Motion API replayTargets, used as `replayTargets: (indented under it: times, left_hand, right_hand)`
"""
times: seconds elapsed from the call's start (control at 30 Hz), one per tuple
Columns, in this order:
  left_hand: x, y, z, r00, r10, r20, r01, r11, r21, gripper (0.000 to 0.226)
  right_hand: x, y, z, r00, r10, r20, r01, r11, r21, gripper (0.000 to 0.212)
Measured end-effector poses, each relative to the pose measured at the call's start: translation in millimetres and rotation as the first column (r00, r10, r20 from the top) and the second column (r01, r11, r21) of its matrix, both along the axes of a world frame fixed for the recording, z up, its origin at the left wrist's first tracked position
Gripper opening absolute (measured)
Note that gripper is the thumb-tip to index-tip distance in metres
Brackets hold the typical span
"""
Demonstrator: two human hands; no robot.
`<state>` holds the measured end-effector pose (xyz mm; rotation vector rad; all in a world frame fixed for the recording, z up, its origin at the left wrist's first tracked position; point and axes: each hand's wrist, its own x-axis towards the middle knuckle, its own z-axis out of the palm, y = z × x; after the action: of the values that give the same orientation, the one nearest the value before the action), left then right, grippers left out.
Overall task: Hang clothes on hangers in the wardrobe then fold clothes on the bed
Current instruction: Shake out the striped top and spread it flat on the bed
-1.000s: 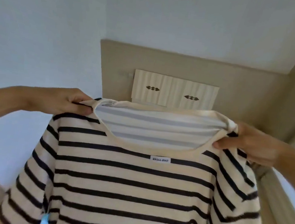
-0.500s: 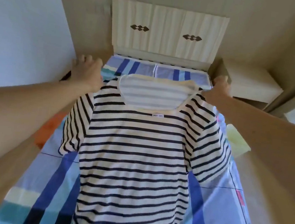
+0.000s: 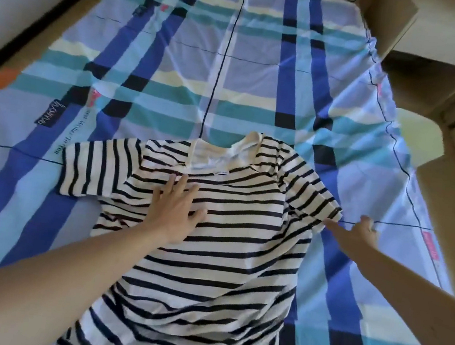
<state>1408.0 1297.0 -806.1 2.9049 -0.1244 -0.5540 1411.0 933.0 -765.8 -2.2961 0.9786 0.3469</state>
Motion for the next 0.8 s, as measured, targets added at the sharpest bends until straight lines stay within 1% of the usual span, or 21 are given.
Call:
replayTargets:
  times: [0.07, 0.1, 0.13, 0.2, 0.23, 0.27, 0.33, 0.4, 0.43, 0.47, 0.5, 0.53, 0.57, 0.6, 0.63, 0.7, 0.73, 0.77, 0.8]
  left_hand:
    - [2, -11, -28, 0.999, 0.028, -0.016, -0.028, 0.999, -0.028, 0.069]
    - [6, -14, -37, 0.999, 0.042, 0.01, -0.041, 0.998, -0.04, 0.067]
    - [9, -16, -45, 0.996, 0.057, 0.07, -0.053, 0.997, -0.06, 0.065]
    - [19, -15, -49, 0.961, 0.096, 0.261, -0.065, 0.99, -0.123, 0.062]
    - [27, -13, -49, 0.94, 0.112, 0.322, -0.068, 0.987, -0.145, 0.059]
    - [38, -10, -51, 0.929, 0.125, 0.349, -0.081, 0.987, -0.14, 0.053]
    - [74, -1, -59, 0.941, 0.131, 0.311, -0.125, 0.991, -0.04, 0.047]
    - [115, 12, -60, 0.97, 0.132, 0.205, -0.147, 0.987, 0.061, 0.054]
    - [133, 15, -58, 0.982, 0.117, 0.145, -0.131, 0.988, 0.086, 0.057]
    - [146, 17, -56, 0.989, 0.1, 0.113, -0.111, 0.989, 0.094, 0.059]
    - [151, 16, -53, 0.988, 0.095, 0.122, -0.107, 0.99, 0.095, 0.062]
    - [147, 13, -50, 0.981, 0.094, 0.171, -0.11, 0.99, 0.089, 0.065]
    - [134, 9, -45, 0.969, 0.079, 0.235, -0.099, 0.993, 0.071, 0.066]
    - [110, 6, -39, 0.96, 0.039, 0.277, -0.052, 0.998, 0.04, 0.066]
    - [81, 1, -33, 0.958, -0.035, 0.284, 0.036, 0.999, 0.003, 0.065]
    - [7, 2, -29, 0.954, -0.178, 0.242, 0.204, 0.975, -0.084, 0.065]
    - [-30, 7, -28, 0.952, -0.209, 0.221, 0.239, 0.964, -0.117, 0.065]
    - [-64, 17, -24, 0.954, -0.21, 0.213, 0.242, 0.961, -0.135, 0.064]
    - [-94, 29, -22, 0.962, -0.161, 0.219, 0.197, 0.969, -0.153, 0.063]
  right_hand:
    - [2, -9, -21, 0.999, 0.007, 0.054, -0.008, 1.0, 0.017, 0.091]
    - [7, -11, -28, 0.996, 0.015, 0.09, -0.017, 0.999, 0.029, 0.091]
    - [13, -15, -37, 0.995, 0.012, 0.1, -0.018, 0.998, 0.06, 0.089]
    - [29, -17, -47, 0.992, -0.033, 0.12, 0.01, 0.982, 0.187, 0.083]
    - [37, -18, -51, 0.99, -0.066, 0.128, 0.028, 0.96, 0.28, 0.077]
    - [44, -18, -56, 0.987, -0.1, 0.124, 0.044, 0.922, 0.386, 0.068]
    - [55, -20, -68, 0.98, -0.162, 0.115, 0.074, 0.835, 0.545, 0.056]
    - [59, -19, -78, 0.968, -0.2, 0.15, 0.07, 0.793, 0.605, 0.04]
    - [58, -20, -85, 0.963, -0.21, 0.168, 0.063, 0.784, 0.617, 0.036]
    - [57, -22, -93, 0.958, -0.208, 0.196, 0.046, 0.79, 0.611, 0.043]
    - [54, -22, -98, 0.956, -0.204, 0.212, 0.038, 0.801, 0.598, 0.057]
    - [51, -23, -102, 0.953, -0.207, 0.223, 0.037, 0.806, 0.591, 0.07]
    - [50, -22, -102, 0.954, -0.198, 0.223, 0.028, 0.803, 0.595, 0.077]
    - [50, -20, -101, 0.957, -0.191, 0.217, 0.019, 0.79, 0.613, 0.079]
    - [53, -21, -98, 0.958, -0.187, 0.215, 0.01, 0.776, 0.631, 0.081]
    - [59, -34, -107, 0.948, -0.243, 0.207, 0.049, 0.752, 0.657, 0.096]
    - [58, -36, -110, 0.933, -0.299, 0.198, 0.098, 0.744, 0.661, 0.1]
    - [49, -31, -105, 0.915, -0.363, 0.176, 0.153, 0.717, 0.68, 0.098]
    - [35, -19, -97, 0.896, -0.417, 0.154, 0.205, 0.695, 0.689, 0.091]
